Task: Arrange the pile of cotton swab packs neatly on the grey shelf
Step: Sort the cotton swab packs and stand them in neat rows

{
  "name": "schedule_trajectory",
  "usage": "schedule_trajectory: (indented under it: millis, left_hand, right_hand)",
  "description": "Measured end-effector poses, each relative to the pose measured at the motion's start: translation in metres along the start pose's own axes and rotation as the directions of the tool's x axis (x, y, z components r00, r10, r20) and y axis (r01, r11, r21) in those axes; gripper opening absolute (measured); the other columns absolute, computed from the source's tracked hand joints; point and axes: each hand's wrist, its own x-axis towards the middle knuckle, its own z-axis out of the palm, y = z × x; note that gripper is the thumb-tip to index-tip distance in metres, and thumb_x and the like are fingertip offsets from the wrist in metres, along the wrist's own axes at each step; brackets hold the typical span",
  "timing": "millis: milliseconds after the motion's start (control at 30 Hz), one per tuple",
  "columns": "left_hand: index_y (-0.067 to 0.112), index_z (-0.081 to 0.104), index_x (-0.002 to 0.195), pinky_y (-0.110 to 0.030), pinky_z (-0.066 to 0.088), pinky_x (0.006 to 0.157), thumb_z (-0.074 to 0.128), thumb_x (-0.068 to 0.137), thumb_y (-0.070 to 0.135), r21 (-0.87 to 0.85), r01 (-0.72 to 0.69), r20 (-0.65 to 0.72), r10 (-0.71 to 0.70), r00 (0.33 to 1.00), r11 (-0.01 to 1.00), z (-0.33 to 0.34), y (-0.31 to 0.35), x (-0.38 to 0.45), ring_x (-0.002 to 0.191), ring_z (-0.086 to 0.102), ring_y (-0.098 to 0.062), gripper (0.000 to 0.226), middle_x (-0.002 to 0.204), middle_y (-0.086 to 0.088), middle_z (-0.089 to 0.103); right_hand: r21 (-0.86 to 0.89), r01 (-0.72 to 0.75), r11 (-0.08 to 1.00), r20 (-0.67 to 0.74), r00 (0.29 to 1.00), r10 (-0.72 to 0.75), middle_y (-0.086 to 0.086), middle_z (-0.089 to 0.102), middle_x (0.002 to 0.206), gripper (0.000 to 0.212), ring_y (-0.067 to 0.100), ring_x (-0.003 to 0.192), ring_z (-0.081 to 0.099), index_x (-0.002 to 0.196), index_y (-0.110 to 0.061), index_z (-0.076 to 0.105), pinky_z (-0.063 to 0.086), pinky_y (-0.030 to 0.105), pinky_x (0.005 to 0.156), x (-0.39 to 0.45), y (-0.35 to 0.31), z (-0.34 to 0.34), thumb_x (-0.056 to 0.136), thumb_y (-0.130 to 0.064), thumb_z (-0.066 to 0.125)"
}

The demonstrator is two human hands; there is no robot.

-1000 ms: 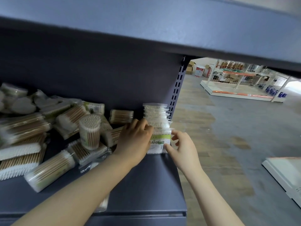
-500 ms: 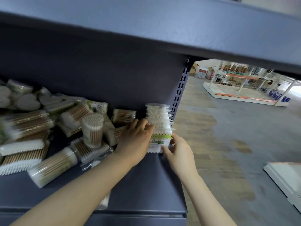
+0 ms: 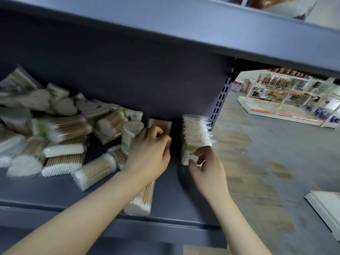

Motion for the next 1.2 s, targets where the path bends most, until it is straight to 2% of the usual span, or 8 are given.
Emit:
schedule_trajectory:
  millis: [67,133,367,433,567,700,933,1200]
  left_hand:
    - [0.012,0.068,0.081,-0.036,0.050,0.055,0.060,0.070,0.021,-0.038,0.004,-0.031,-0.005,1.000,0.999,-0.009,-0.008,-0.009,0.070,0.058,-0.031,0.016,0.084,-0.008,0.059]
    - [0.013,0.066,0.081,-0.033,0.050,0.057,0.044,0.075,0.025,-0.088,-0.007,-0.053,0.003,0.999,0.996,-0.019,-0.015,-0.019,0.070,0.057,-0.027,0.026,0.084,-0.006,0.058]
    - [0.014,0.065,0.081,-0.031,0.045,0.057,0.043,0.076,0.026,-0.105,0.029,-0.065,-0.036,0.997,0.994,-0.049,-0.049,-0.047,0.068,0.056,-0.024,0.025,0.080,-0.003,0.056]
    - [0.014,0.065,0.083,-0.032,0.045,0.058,0.042,0.076,0.027,-0.095,0.055,-0.057,-0.061,0.997,0.994,-0.056,-0.061,-0.053,0.068,0.057,-0.025,0.028,0.079,-0.003,0.057]
    - [0.014,0.065,0.084,-0.034,0.046,0.058,0.041,0.076,0.028,-0.081,0.113,-0.040,-0.117,0.992,0.990,-0.065,-0.083,-0.064,0.068,0.057,-0.026,0.029,0.079,-0.003,0.058]
    - [0.014,0.067,0.084,-0.035,0.047,0.059,0.041,0.074,0.029,-0.059,0.143,-0.017,-0.145,0.989,0.988,-0.071,-0.103,-0.070,0.068,0.058,-0.028,0.031,0.079,-0.004,0.058]
    - [0.015,0.068,0.082,-0.034,0.044,0.060,0.046,0.074,0.025,-0.024,0.179,0.011,-0.179,0.984,0.984,-0.074,-0.124,-0.074,0.069,0.057,-0.028,0.026,0.079,-0.002,0.060]
    - [0.014,0.069,0.082,-0.035,0.046,0.057,0.039,0.074,0.031,-0.039,0.178,0.061,-0.175,0.983,0.983,-0.070,-0.140,-0.072,0.070,0.058,-0.028,0.035,0.079,-0.003,0.061]
  right_hand:
    - [-0.007,0.003,1.000,0.013,1.000,-0.003,-0.004,0.053,0.075,0.017,0.017,0.066,0.047,0.089,-0.018,0.049,0.027,0.028,0.058,-0.002,-0.009,0.004,0.078,-0.011,0.059]
    - [0.023,0.013,1.000,0.017,1.000,-0.013,-0.007,0.051,0.070,0.014,0.015,0.062,0.046,0.089,-0.016,0.053,0.027,0.027,0.057,-0.005,-0.019,0.009,0.078,-0.008,0.059]
    - [0.088,0.069,0.994,0.039,0.997,-0.073,-0.003,0.050,0.065,0.017,0.008,0.059,0.045,0.088,-0.017,0.054,0.030,0.021,0.053,-0.013,-0.051,0.031,0.079,-0.005,0.059]
    - [0.104,0.077,0.992,0.048,0.995,-0.082,-0.003,0.049,0.066,0.017,0.014,0.062,0.045,0.088,-0.018,0.054,0.032,0.026,0.057,-0.014,-0.060,0.037,0.078,-0.004,0.059]
    - [0.135,0.092,0.987,0.036,0.995,-0.098,0.003,0.056,0.087,0.028,0.011,0.066,0.048,0.086,-0.032,0.051,0.034,0.024,0.059,-0.010,-0.080,0.045,0.077,-0.007,0.059]
    - [0.108,0.082,0.991,0.035,0.996,-0.086,0.002,0.056,0.104,0.032,0.018,0.086,0.055,0.109,-0.016,0.059,0.039,0.026,0.069,0.006,-0.098,0.053,0.077,-0.020,0.059]
    - [0.076,0.098,0.992,0.067,0.992,-0.103,0.003,0.051,0.124,0.051,0.022,0.115,0.049,0.125,-0.016,0.052,0.043,0.038,0.094,0.027,-0.117,0.075,0.076,-0.021,0.067]
    - [0.066,0.055,0.996,0.146,0.987,-0.064,0.002,0.052,0.128,0.055,0.020,0.119,0.047,0.129,-0.018,0.045,0.033,0.021,0.081,0.038,-0.118,0.087,0.079,-0.025,0.067]
